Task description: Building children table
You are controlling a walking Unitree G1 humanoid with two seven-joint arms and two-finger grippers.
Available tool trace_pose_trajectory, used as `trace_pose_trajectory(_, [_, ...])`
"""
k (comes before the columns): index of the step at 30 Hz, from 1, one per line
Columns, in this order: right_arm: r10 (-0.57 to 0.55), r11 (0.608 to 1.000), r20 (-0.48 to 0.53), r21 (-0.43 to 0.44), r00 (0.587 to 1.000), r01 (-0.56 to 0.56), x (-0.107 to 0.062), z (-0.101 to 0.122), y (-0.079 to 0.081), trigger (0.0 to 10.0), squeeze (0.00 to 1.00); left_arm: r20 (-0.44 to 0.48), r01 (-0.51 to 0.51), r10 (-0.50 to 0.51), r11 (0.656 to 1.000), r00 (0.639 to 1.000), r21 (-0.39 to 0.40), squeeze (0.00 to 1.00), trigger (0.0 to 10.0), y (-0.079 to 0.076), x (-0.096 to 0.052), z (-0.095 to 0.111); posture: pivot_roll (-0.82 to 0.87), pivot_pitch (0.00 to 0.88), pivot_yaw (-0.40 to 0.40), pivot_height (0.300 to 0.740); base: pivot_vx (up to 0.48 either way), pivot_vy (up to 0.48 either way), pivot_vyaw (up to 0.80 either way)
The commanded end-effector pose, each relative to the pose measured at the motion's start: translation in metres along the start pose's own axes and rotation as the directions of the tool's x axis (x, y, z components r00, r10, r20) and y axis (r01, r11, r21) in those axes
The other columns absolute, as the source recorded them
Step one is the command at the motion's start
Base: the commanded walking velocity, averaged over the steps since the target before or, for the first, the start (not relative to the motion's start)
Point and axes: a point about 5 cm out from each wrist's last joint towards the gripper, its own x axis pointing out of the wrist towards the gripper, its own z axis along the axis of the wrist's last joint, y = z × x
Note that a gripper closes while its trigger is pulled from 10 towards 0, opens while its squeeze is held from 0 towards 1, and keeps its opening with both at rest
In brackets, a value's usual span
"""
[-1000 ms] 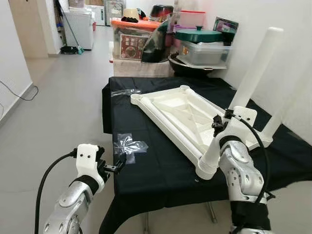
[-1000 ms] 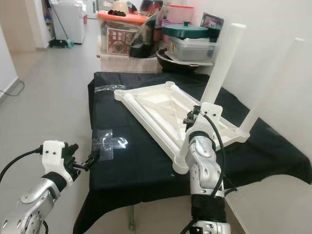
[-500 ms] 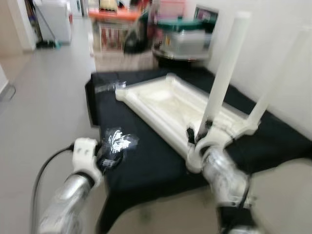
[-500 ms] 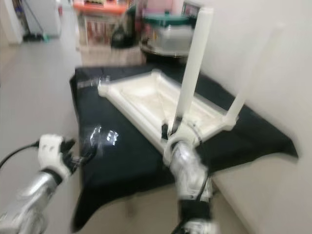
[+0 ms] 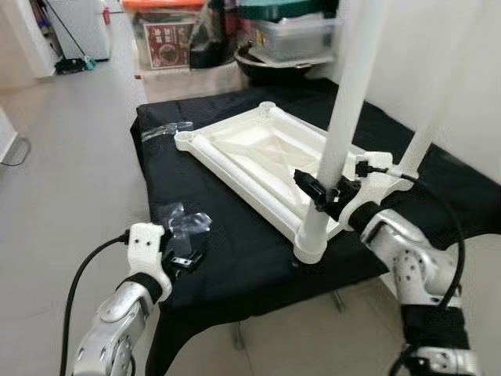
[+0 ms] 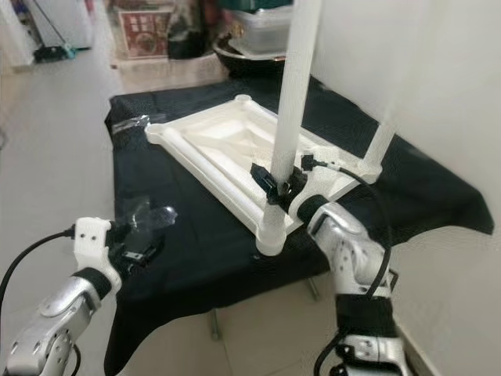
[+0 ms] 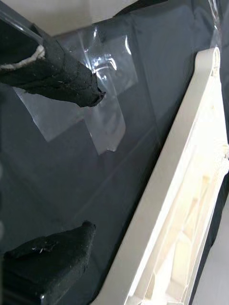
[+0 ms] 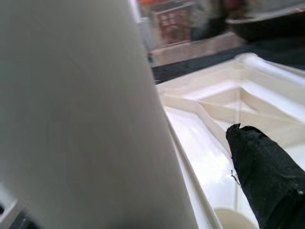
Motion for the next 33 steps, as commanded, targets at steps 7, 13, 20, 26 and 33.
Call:
trace_pose_trajectory(7, [0.191,0.970,-0.087,-0.138,0.978,-0.202,0.006,0.005,-0.005,10.0,0.00,-0.007,0.009,-0.008,1.000,1.000,0.016,0.00,10.0,0.001,0.003,-0.002,-0.04,0.000,-0.055,0.740,0.000,0.000,0.00])
trace_pose_trajectory(13, [0.281,0.932,-0.105,-0.210,0.954,-0.297,0.013,0.021,-0.006,10.0,0.00,-0.003,0.016,-0.016,1.000,1.000,0.021,0.00,10.0,0.001,0.004,-0.001,-0.04,0.000,-0.057,0.740,0.000,0.000,0.00])
trace_pose_trajectory(20, [0.296,0.909,-0.112,-0.273,0.949,-0.316,0.017,0.035,-0.019,10.0,0.00,-0.002,0.024,-0.024,0.999,1.000,0.024,0.00,10.0,0.000,0.004,-0.001,-0.03,0.000,-0.062,0.740,0.000,0.000,0.00])
trace_pose_trajectory(26, [0.299,0.900,-0.152,-0.285,0.942,-0.331,0.015,0.035,-0.034,9.1,0.00,-0.005,0.030,-0.030,0.999,1.000,0.026,0.00,10.0,-0.001,0.005,-0.002,-0.04,0.000,-0.058,0.740,0.000,0.000,0.00])
trace_pose_trajectory(33, [0.297,0.900,-0.202,-0.268,0.933,-0.345,0.008,0.027,-0.048,0.0,0.00,-0.006,0.043,-0.042,0.999,0.999,0.027,0.00,10.0,-0.002,0.008,-0.003,-0.04,0.000,-0.055,0.740,0.000,0.000,0.00])
